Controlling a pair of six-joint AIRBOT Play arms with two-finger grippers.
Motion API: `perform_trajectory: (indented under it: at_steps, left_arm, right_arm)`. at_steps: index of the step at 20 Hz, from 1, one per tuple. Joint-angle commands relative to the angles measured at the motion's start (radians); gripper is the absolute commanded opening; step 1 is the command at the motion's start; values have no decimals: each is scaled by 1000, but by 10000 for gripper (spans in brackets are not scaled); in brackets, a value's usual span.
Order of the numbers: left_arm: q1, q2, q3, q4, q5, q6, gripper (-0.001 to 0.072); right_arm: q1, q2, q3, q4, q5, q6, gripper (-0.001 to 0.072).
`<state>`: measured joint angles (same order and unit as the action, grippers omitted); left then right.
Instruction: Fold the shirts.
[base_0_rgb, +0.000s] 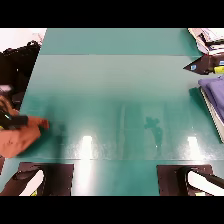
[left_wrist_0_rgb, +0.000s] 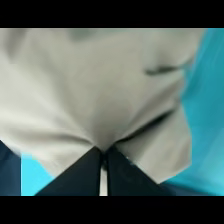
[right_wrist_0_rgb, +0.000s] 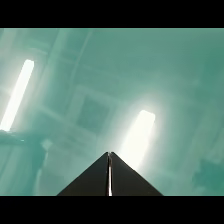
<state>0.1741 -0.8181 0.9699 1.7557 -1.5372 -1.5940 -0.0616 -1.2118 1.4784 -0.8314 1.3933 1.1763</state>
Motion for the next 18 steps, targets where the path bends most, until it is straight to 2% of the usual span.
perform_trajectory:
  at_steps: [1,3,6,9,14,15,17,18]
  left_arm:
    - [0,1,389,-158,-48,-3,21]
    - [-34,1,589,-252,-16,-5,20]
    - [-197,-1,745,-251,92,-23,19]
    - [-380,-40,756,-250,184,-31,18]
    - [-708,-290,756,-262,188,-28,20]
    - [-776,-352,756,-273,196,-8,21]
    - [-879,-468,756,-302,216,88,26]
    - [-913,-515,756,-306,227,117,164]
  right_arm:
    - [0,1,101,1,-18,0,18]
    - [0,1,182,0,-38,0,18]
    - [0,1,294,0,-61,0,19]
    - [0,1,369,0,-68,0,18]
    - [0,3,410,0,-63,1,18]
    - [0,3,410,0,-58,1,18]
    - [0,3,409,0,-50,1,18]
    - [0,3,409,0,-48,1,19]
